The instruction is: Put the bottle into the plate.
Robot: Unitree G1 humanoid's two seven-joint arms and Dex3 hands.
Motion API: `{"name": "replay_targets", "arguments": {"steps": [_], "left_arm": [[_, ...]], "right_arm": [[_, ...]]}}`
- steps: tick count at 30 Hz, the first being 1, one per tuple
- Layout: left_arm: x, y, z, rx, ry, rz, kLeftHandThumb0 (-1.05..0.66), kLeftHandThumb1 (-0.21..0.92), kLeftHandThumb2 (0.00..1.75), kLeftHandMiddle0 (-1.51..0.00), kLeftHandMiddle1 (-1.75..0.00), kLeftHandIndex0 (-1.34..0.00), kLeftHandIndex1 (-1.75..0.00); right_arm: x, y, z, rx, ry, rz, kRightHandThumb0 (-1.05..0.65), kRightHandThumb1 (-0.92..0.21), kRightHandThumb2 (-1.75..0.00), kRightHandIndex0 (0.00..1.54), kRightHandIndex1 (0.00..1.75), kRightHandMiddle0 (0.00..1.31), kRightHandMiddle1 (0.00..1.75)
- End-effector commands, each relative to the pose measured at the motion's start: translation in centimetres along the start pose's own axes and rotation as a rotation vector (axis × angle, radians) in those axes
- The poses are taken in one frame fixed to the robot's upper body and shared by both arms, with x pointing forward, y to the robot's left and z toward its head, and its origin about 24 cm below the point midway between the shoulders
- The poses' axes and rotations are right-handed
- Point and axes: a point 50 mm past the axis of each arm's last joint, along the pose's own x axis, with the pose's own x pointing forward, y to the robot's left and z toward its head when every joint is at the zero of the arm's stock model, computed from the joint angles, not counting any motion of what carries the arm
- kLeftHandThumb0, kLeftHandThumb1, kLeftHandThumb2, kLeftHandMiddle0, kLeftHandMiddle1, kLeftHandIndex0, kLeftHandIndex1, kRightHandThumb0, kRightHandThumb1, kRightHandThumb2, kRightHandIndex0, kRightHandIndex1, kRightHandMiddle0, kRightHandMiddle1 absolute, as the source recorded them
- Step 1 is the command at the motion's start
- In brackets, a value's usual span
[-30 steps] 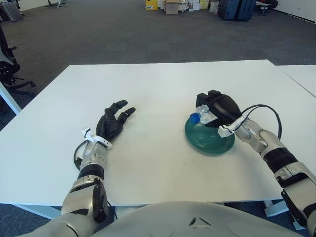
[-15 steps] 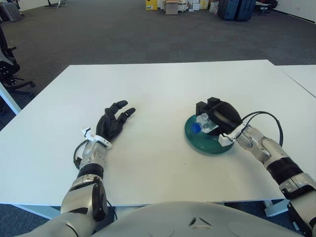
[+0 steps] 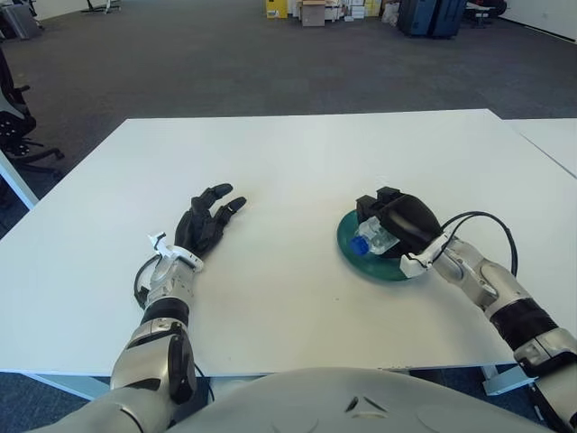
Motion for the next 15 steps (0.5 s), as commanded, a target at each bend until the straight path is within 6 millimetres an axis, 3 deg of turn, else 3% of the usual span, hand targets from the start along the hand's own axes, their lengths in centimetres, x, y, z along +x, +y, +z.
{"name": "replay_targets", "arguments": {"steps": [1,3,4,5,7,8,9,10,11,14,15], "left_arm": [[-0.17,0.34,-0.11,-0.003,0.02,0.018,-0.9,0.92,0.96,-0.65,-1.13,-0.42,-1.18],[-0.17,0.33,-0.11,-0.002,0.019,0.018,-0.9,0.92,0.96,-0.64,-1.13,-0.42,-1.18],[-0.17,0.33,-0.11,-0.001,0.019,0.018,-0.9,0.92,0.95,-0.64,-1.13,-0.42,-1.18],[-0.17,0.33,-0.11,-0.001,0.019,0.018,-0.9,0.92,0.95,-0.64,-1.13,-0.42,-1.19],[-0.17,0.33,-0.11,-0.001,0.019,0.018,-0.9,0.92,0.95,-0.64,-1.13,-0.42,-1.19],[-0.16,0.34,-0.1,-0.001,0.019,0.018,-0.9,0.92,0.95,-0.63,-1.13,-0.42,-1.19],[-0.15,0.33,-0.09,-0.001,0.018,0.018,-0.9,0.92,0.95,-0.63,-1.13,-0.42,-1.19],[-0.15,0.32,-0.09,0.0,0.018,0.018,-0.9,0.92,0.95,-0.63,-1.12,-0.42,-1.19],[-0.15,0.31,-0.08,0.004,0.017,0.018,-0.89,0.92,0.95,-0.63,-1.12,-0.42,-1.19],[-0.14,0.29,-0.07,0.016,0.018,0.021,-0.88,0.92,0.94,-0.64,-1.13,-0.43,-1.2],[-0.14,0.29,-0.07,0.022,0.019,0.023,-0.88,0.92,0.94,-0.64,-1.13,-0.43,-1.2]], "right_arm": [[0.19,-1.37,-0.16,0.016,-0.023,-0.059,0.0,-0.04,-1.64,0.82,1.75,0.6,1.73],[0.11,-1.46,-0.08,0.013,-0.054,-0.054,-0.01,-0.18,-1.45,0.71,1.75,0.53,1.66],[0.08,-1.48,-0.06,0.011,-0.064,-0.05,-0.31,-0.38,-1.16,0.46,1.71,0.38,1.69],[0.05,-1.5,-0.05,0.004,-0.073,-0.041,-0.51,-0.54,-0.9,0.29,1.68,0.27,1.71],[0.0,-1.54,-0.05,-0.013,-0.086,-0.024,-0.72,-0.73,-0.63,0.15,1.34,0.14,1.66],[-0.02,-1.56,-0.06,-0.021,-0.09,-0.017,-0.78,-0.77,-0.59,0.12,1.19,0.11,1.59],[-0.11,-1.66,-0.12,-0.036,-0.095,-0.003,-0.86,-0.82,-0.53,0.11,0.92,0.07,1.47],[-0.18,-1.73,-0.16,-0.046,-0.098,0.006,-0.93,-0.86,-0.54,0.09,0.62,0.04,1.13],[-0.24,-1.81,-0.2,-0.052,-0.1,0.016,-0.97,-0.88,-0.54,0.08,0.42,0.03,0.91],[-0.32,-1.9,-0.25,-0.051,-0.104,0.037,-1.02,-0.91,-0.61,0.02,0.14,0.01,0.49],[-0.34,-1.91,-0.26,-0.047,-0.106,0.046,-1.03,-0.91,-0.62,0.02,0.11,0.01,0.44]]}}
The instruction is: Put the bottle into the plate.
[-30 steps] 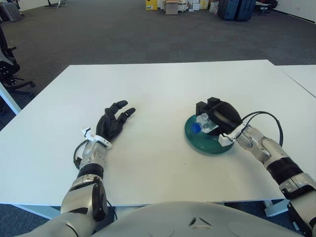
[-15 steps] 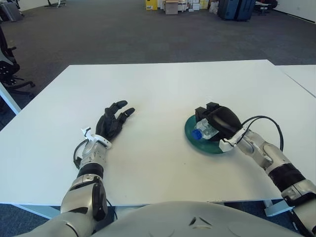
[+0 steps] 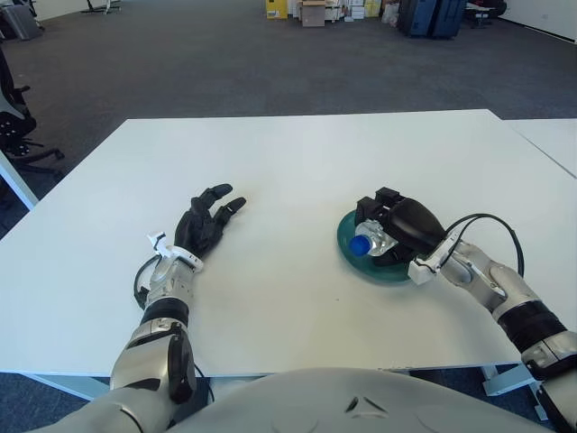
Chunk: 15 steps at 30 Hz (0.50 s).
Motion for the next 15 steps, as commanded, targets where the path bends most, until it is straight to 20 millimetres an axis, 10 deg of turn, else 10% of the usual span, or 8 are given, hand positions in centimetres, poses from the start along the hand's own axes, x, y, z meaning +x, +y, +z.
{"name": "replay_targets", "arguments": {"steps": [1,15], "left_arm": [[-0.12,0.25,-0.09,0.021,0.019,0.021,-0.87,0.92,0.94,-0.64,-1.13,-0.43,-1.2],[-0.08,0.22,-0.17,0.033,0.022,0.035,-0.8,0.92,0.94,-0.65,-1.13,-0.43,-1.2]], "right_arm": [[0.39,-1.53,-0.45,-0.031,-0.011,-0.007,-1.04,-0.91,-0.64,0.01,0.07,0.0,0.35],[0.34,-2.48,-0.58,-0.005,-0.022,0.041,-1.05,-0.92,-0.73,0.0,0.0,0.0,0.0]]}}
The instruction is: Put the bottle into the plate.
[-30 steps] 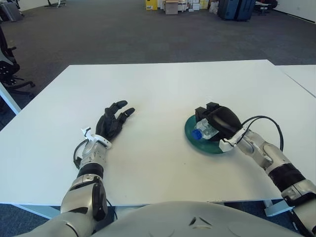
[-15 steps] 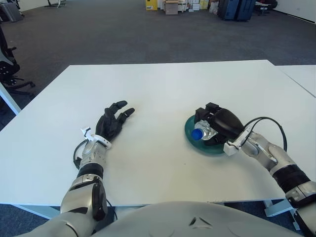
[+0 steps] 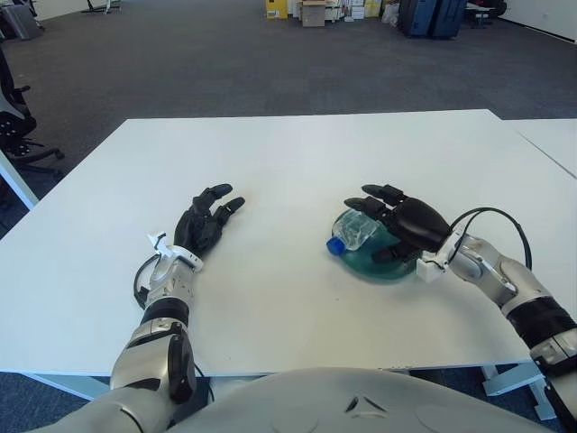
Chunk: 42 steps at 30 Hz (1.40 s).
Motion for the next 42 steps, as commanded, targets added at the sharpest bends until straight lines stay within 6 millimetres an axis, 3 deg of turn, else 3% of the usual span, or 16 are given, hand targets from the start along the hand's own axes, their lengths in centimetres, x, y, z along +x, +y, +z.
{"name": "replay_targets", "arguments": {"steps": [1,9,15,20,26,33,36,39,42], "left_arm": [[-0.1,0.1,-0.3,-0.004,0.023,0.009,-0.8,0.92,0.94,-0.65,-1.13,-0.43,-1.2],[-0.1,0.1,-0.4,-0.047,0.033,-0.012,-0.8,0.92,0.95,-0.64,-1.13,-0.42,-1.2],[-0.2,0.0,-0.4,-0.071,0.035,-0.026,-0.81,0.92,0.95,-0.62,-1.11,-0.41,-1.21],[-0.1,0.1,-0.4,-0.092,0.039,-0.038,-0.82,0.92,0.94,-0.63,-1.09,-0.4,-1.21],[-0.1,0.2,-0.4,-0.091,0.048,-0.038,-0.83,0.92,0.94,-0.65,-1.06,-0.41,-1.21],[0.0,0.2,-0.5,-0.089,0.047,-0.043,-0.87,0.92,0.95,-0.65,-1.09,-0.42,-1.22],[0.1,0.2,-0.4,-0.101,0.044,-0.045,-0.89,0.92,0.96,-0.63,-1.14,-0.42,-1.22],[0.2,0.2,-0.4,-0.104,0.042,-0.043,-0.9,0.92,0.97,-0.62,-1.2,-0.43,-1.23],[0.3,0.2,-0.4,-0.107,0.043,-0.041,-0.9,0.92,0.99,-0.61,-1.23,-0.43,-1.23]], "right_arm": [[0.2,-1.6,-0.3,-0.022,-0.008,-0.03,-1.05,-0.92,-0.72,0.0,0.0,0.0,0.0],[0.3,-2.6,-0.4,-0.033,-0.002,-0.033,-1.05,-0.92,-0.64,0.0,0.0,0.0,0.0],[0.1,-4.0,-1.2,-0.01,0.054,-0.141,-1.05,-0.92,-0.66,0.0,0.0,0.01,0.0],[0.3,-5.5,-4.0,0.267,0.216,-0.432,-1.05,-0.92,-0.72,0.0,0.0,0.03,0.02],[1.0,-5.3,-8.6,0.643,0.409,-0.762,-0.99,-0.92,-0.75,0.04,0.02,0.06,0.05],[1.3,-4.6,-9.5,0.87,0.456,-0.933,-0.76,-0.92,-0.77,0.26,0.02,0.0,0.5],[2.0,-2.9,-9.3,0.993,0.49,-0.96,-0.71,-0.92,-0.78,0.34,0.03,0.0,0.64],[2.6,-1.1,-8.7,1.086,0.503,-0.977,-0.69,-0.92,-0.81,0.4,0.04,0.01,0.73],[2.7,-0.6,-8.6,1.124,0.502,-0.991,-0.67,-0.92,-0.84,0.44,0.05,0.04,0.78]]}}
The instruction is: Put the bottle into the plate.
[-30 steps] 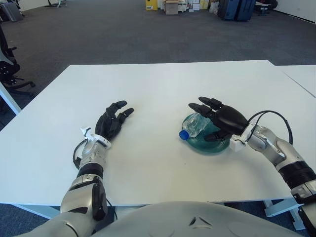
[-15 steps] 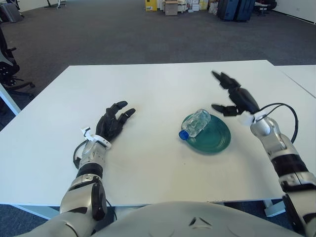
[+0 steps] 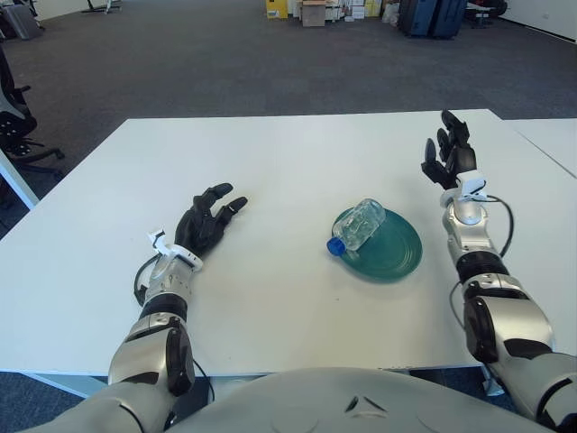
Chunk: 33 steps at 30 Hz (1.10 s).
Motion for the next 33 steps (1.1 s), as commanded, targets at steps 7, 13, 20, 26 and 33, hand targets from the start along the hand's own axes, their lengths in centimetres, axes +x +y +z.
{"name": "replay_targets", "arguments": {"steps": [7,13,20,26,33], "left_arm": [[-0.1,0.1,-0.3,-0.013,0.026,-0.017,-0.92,0.92,1.04,-0.61,-1.22,-0.46,-1.24],[0.0,0.0,-0.3,0.009,0.026,-0.023,-0.95,0.92,1.06,-0.63,-1.23,-0.5,-1.26],[0.1,-0.2,-0.3,0.047,0.009,-0.002,-0.96,0.92,1.05,-0.65,-1.33,-0.51,-1.32],[0.1,-0.3,-0.3,0.063,-0.011,0.013,-0.95,0.92,1.02,-0.63,-1.38,-0.49,-1.35],[0.0,-0.3,-0.4,0.065,-0.016,0.008,-0.95,0.92,1.02,-0.6,-1.36,-0.47,-1.34]], "right_arm": [[-0.6,0.5,-0.9,0.089,0.036,0.006,-0.67,-0.92,-0.94,0.51,0.06,0.1,0.82],[-1.0,0.3,-1.5,0.094,0.057,0.013,-0.69,-0.92,-0.99,0.54,0.07,0.13,0.83],[-1.2,-0.1,-1.9,0.081,0.082,0.024,-0.71,-0.92,-1.01,0.6,0.08,0.16,0.85],[-1.7,-0.2,-2.4,0.06,0.098,0.05,-0.73,-0.92,-1.03,0.64,0.09,0.21,0.88],[-2.2,-0.2,-2.9,0.02,0.116,0.096,-0.75,-0.92,-1.04,0.67,0.1,0.26,0.89]]}}
